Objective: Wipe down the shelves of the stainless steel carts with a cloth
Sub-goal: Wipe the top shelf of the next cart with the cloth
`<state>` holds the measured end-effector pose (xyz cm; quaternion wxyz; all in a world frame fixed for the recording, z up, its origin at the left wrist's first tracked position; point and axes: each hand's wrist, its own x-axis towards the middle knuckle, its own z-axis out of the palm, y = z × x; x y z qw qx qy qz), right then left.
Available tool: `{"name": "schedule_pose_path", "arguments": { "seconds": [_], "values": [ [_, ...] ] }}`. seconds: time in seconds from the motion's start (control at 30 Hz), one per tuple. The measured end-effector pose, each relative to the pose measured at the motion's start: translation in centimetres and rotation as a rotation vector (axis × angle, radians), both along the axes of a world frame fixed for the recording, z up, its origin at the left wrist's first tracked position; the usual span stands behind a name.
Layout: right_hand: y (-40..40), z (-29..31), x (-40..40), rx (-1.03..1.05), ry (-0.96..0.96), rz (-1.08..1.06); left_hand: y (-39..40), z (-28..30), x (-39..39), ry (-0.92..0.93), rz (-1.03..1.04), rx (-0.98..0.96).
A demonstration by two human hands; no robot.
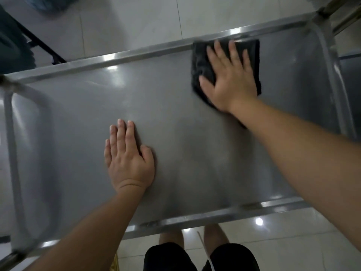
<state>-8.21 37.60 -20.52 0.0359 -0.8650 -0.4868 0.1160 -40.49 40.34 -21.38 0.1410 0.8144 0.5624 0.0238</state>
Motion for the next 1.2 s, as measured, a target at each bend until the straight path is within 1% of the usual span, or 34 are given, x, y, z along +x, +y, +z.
{"name": "schedule_pose_path", "arguments": {
  "seconds": [0.1,0.17,0.23,0.33,0.47,0.57,0.63,0.7,0.77,0.87,0.97,1.1,1.2],
  "values": [
    [4.6,0.0,1.6,0.006,-0.019,-0.072,0.1,0.0,0.0,-0.004,0.008,0.002],
    [5.2,-0.2,1.6,0.006,-0.021,-0.091,0.0,0.0,0.0,-0.003,0.008,0.000],
    [3.8,-0.3,0.5,0.018,0.003,-0.096,0.0,0.0,-0.1,0.002,0.005,-0.006],
    [-1.5,-0.5,-3.6,0.038,0.002,-0.046,0.0,0.0,-0.3,-0.001,0.008,-0.010],
    [-13.4,-0.4,-11.7,0.064,0.008,0.057,0.0,0.2,-0.2,-0.011,0.012,-0.019],
    [-21.9,-0.1,-17.2,-0.044,0.049,0.155,0.1,0.2,-0.2,-0.012,0.006,-0.024],
    [-25.0,0.2,-19.3,-0.091,0.078,0.194,0.0,0.1,-0.2,-0.016,0.006,-0.025],
    [-25.5,0.2,-19.5,-0.098,0.089,0.209,-0.2,0.1,-0.3,-0.024,0.007,-0.022],
    [-23.8,0.2,-18.5,-0.072,0.077,0.265,-0.2,0.0,-0.3,-0.034,0.001,-0.017],
    [-17.3,-0.5,-15.8,0.015,0.033,0.307,-0.1,-0.2,-0.3,-0.028,-0.001,-0.018],
    [-7.5,-0.8,-13.2,0.072,-0.010,0.218,-0.1,-0.2,-0.2,-0.026,0.001,-0.006],
    [5.2,-0.6,-9.3,0.034,0.031,0.102,0.0,-0.2,-0.2,-0.039,0.005,0.009],
    [11.1,-0.3,-8.1,0.021,0.033,0.031,-0.1,-0.3,-0.3,-0.037,0.003,0.003]
  ]
}}
